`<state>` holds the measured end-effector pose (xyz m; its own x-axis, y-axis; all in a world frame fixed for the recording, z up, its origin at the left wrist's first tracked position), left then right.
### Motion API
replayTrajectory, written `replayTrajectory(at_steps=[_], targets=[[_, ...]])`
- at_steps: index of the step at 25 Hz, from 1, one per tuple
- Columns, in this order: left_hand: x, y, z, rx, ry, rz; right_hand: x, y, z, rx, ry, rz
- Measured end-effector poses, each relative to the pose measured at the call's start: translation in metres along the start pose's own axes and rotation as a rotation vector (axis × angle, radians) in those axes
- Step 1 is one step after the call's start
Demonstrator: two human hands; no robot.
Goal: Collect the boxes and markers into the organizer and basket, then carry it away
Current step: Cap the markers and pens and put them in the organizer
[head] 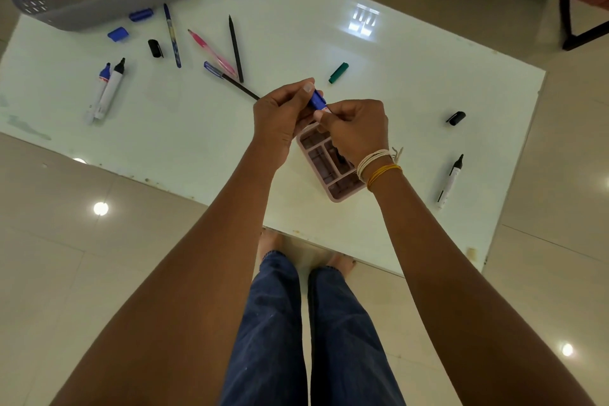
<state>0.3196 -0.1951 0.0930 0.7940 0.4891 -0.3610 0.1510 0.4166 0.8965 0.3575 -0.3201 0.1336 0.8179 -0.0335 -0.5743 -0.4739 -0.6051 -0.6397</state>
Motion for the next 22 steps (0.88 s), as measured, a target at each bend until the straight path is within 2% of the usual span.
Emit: replayTrajectory(at_steps=[2,4,6,8,10,13,15,19,22], targets=[[0.001,0.002,-0.003,0.064,-0.046,0.020,0.004,0.003,0.003,0.025,-0.086,0.063],[-0.001,0.003,-0.005,0.177,-0.086,0.046,0.009,0.006,0.002,-0.023,-0.105,0.041],[-0.003,0.001,-0.009,0.362,-0.074,0.068,0.015,0.002,-0.007,-0.030,0.043,-0.065],[-0.006,-0.006,-0.016,0.557,-0.057,0.056,0.014,-0.003,-0.020,0.123,0.203,-0.167],[-0.010,-0.018,-0.021,0.638,-0.077,-0.048,0.011,-0.004,-0.025,0.200,0.256,-0.227],[-0.020,-0.032,-0.024,0.650,-0.100,-0.199,0.008,0.003,-0.016,0.093,0.186,-0.276],[-0.024,-0.035,-0.021,0.655,-0.100,-0.214,0.013,0.011,-0.007,-0.041,0.108,-0.248],[-0.027,-0.038,-0.018,0.672,-0.052,-0.167,0.019,0.030,0.001,-0.299,0.067,-0.227],[-0.035,-0.030,-0.014,0.861,0.046,0.025,0.016,0.047,-0.015,-0.087,0.137,-0.208]])
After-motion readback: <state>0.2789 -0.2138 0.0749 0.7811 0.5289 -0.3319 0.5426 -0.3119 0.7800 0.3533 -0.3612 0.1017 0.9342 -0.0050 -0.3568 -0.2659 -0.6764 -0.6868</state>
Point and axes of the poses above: each hand's wrist, its own x-axis towards the middle knuckle, its own z-axis out of the palm, y = z × x, the point moved 4 cm from there along x, towards the middle knuckle, and after that the axes turned 15 degrees about z, right-handed, at the moved point
